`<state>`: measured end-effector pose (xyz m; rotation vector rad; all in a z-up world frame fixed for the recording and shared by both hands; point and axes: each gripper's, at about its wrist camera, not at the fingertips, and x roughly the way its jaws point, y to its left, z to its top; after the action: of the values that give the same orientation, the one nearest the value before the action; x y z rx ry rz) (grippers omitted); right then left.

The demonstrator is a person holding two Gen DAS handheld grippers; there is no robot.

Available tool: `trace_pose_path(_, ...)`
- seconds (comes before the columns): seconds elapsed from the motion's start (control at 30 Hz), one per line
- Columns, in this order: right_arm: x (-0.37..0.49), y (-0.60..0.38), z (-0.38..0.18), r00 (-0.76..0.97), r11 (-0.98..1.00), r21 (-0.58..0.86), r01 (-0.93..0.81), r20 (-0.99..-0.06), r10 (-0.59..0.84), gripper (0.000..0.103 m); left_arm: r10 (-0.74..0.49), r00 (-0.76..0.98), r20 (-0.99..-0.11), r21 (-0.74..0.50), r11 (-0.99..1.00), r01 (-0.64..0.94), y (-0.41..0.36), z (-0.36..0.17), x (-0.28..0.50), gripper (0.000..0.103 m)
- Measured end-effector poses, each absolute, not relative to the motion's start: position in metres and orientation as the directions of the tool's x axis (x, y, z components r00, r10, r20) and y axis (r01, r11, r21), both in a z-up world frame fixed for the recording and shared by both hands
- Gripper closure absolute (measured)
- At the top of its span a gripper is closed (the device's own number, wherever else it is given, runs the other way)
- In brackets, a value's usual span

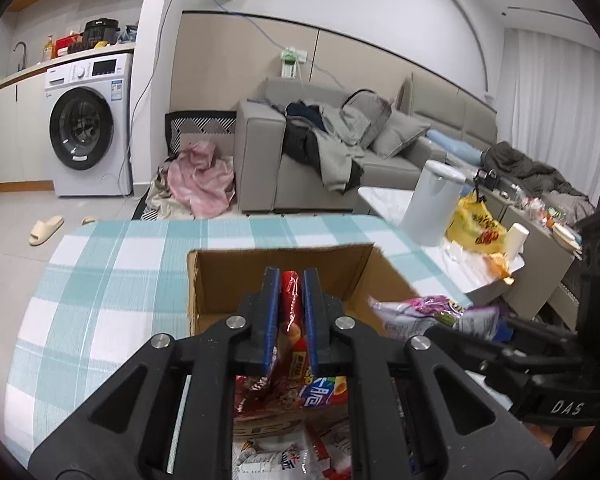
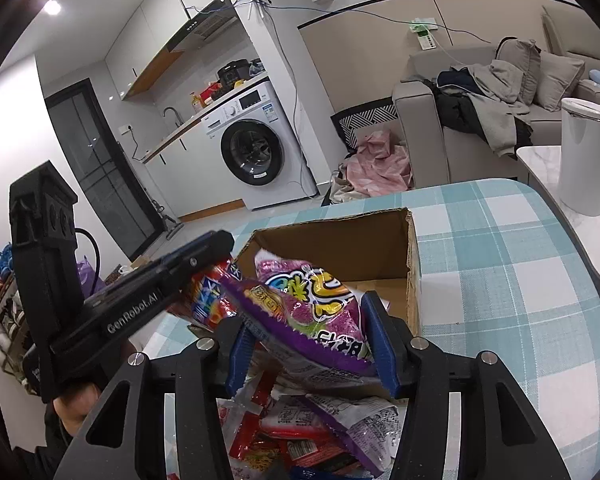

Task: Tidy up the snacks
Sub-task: 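Carry both bags over the SF box and open both tools to drop them, then move both tools back over the remaining snack pile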

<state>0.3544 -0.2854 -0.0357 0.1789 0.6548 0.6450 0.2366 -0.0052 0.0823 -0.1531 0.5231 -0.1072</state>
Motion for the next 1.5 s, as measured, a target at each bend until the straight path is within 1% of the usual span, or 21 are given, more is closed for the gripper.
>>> trace_pose_path(0.1, 0.355, -0.285, -0.035, 0.61, 0.794, 0.346, -0.5, -0.51, 0.606, 0.05, -0.145, 0.851, -0.505, -0.167, 0.984, 0.068, -0.007, 0.075, 0.235, 0.094)
trace_pose_path(0.13, 0.354, -0.286, -0.035, 0.613, 0.796, 0.341, -0.5, -0.509, 0.604, 0.049, -0.139, 0.85, -0.507, -0.156, 0.985, 0.068, -0.008, 0.074, 0.233, 0.09)
trace_pose_path(0.17, 0.352, -0.287, -0.035, 0.618, 0.798, 0.338, -0.499, -0.506, 0.602, 0.047, -0.134, 0.85, -0.509, -0.148, 0.987, 0.067, -0.009, 0.073, 0.231, 0.083)
trace_pose_path(0.2, 0.35, -0.289, -0.034, 0.62, 0.798, 0.338, -0.499, -0.504, 0.602, 0.043, -0.132, 0.85, -0.509, -0.142, 0.988, 0.068, -0.009, 0.071, 0.226, 0.077)
trace_pose_path(0.27, 0.346, -0.291, -0.033, 0.627, 0.798, 0.335, -0.502, -0.495, 0.602, 0.039, -0.125, 0.857, -0.5, -0.14, 0.988, 0.062, -0.008, 0.071, 0.217, 0.046)
trace_pose_path(0.3, 0.343, -0.292, -0.032, 0.629, 0.799, 0.329, -0.504, -0.494, 0.6, 0.036, -0.112, 0.864, -0.49, -0.137, 0.989, 0.05, -0.007, 0.071, 0.211, 0.038)
trace_pose_path(0.33, 0.34, -0.293, -0.032, 0.632, 0.8, 0.322, -0.506, -0.493, 0.598, 0.032, -0.104, 0.873, -0.476, -0.14, 0.989, 0.042, -0.005, 0.071, 0.204, 0.027)
trace_pose_path(0.37, 0.337, -0.294, -0.032, 0.634, 0.801, 0.317, -0.508, -0.492, 0.597, 0.031, -0.104, 0.88, -0.464, -0.143, 0.989, 0.042, -0.003, 0.071, 0.195, 0.02)
trace_pose_path(0.4, 0.334, -0.295, -0.032, 0.637, 0.802, 0.315, -0.508, -0.49, 0.595, 0.025, -0.105, 0.883, -0.458, -0.143, 0.989, 0.043, -0.003, 0.072, 0.189, 0.02)
trace_pose_path(0.43, 0.331, -0.296, -0.032, 0.639, 0.803, 0.312, -0.507, -0.488, 0.594, 0.018, -0.107, 0.881, -0.46, -0.14, 0.989, 0.046, -0.002, 0.071, 0.184, 0.018)
trace_pose_path(0.5, 0.324, -0.298, -0.033, 0.638, 0.801, 0.31, -0.512, -0.487, 0.596, 0.009, -0.111, 0.876, -0.47, -0.136, 0.989, 0.052, 0.0, 0.069, 0.172, 0.012)
trace_pose_path(0.53, 0.321, -0.299, -0.034, 0.637, 0.801, 0.307, -0.514, -0.488, 0.597, 0.007, -0.108, 0.875, -0.471, -0.131, 0.99, 0.052, 0.0, 0.068, 0.167, 0.005)
trace_pose_path(0.57, 0.317, -0.299, -0.034, 0.639, 0.803, 0.302, -0.514, -0.49, 0.593, 0.007, -0.1, 0.877, -0.471, -0.123, 0.991, 0.047, 0.0, 0.067, 0.16, 0.0)
trace_pose_path(0.63, 0.312, -0.3, -0.036, 0.64, 0.81, 0.291, -0.509, -0.501, 0.583, 0.006, -0.083, 0.881, -0.466, -0.105, 0.994, 0.038, 0.002, 0.065, 0.145, 0.0)
trace_pose_path(0.73, 0.306, -0.301, -0.039, 0.635, 0.817, 0.279, -0.505, -0.521, 0.57, 0.001, -0.076, 0.871, -0.485, -0.11, 0.994, 0.026, 0.008, 0.06, 0.128, 0.0)
trace_pose_path(0.97, 0.296, -0.308, -0.048, 0.629, 0.827, 0.278, -0.489, -0.544, 0.555, 0.001, -0.08, 0.859, -0.505, -0.144, 0.99, 0.008, 0.026, 0.052, 0.102, 0.0)
trace_pose_path(1.4, 0.274, -0.317, -0.065, 0.609, 0.835, 0.254, -0.488, -0.587, 0.534, 0.0, -0.088, 0.832, -0.548, -0.143, 0.99, 0.011, 0.03, 0.037, 0.072, 0.001)
trace_pose_path(1.5, 0.272, -0.318, -0.069, 0.596, 0.837, 0.256, -0.483, -0.605, 0.529, 0.0, -0.085, 0.827, -0.555, -0.125, 0.992, 0.018, 0.025, 0.036, 0.069, 0.0)
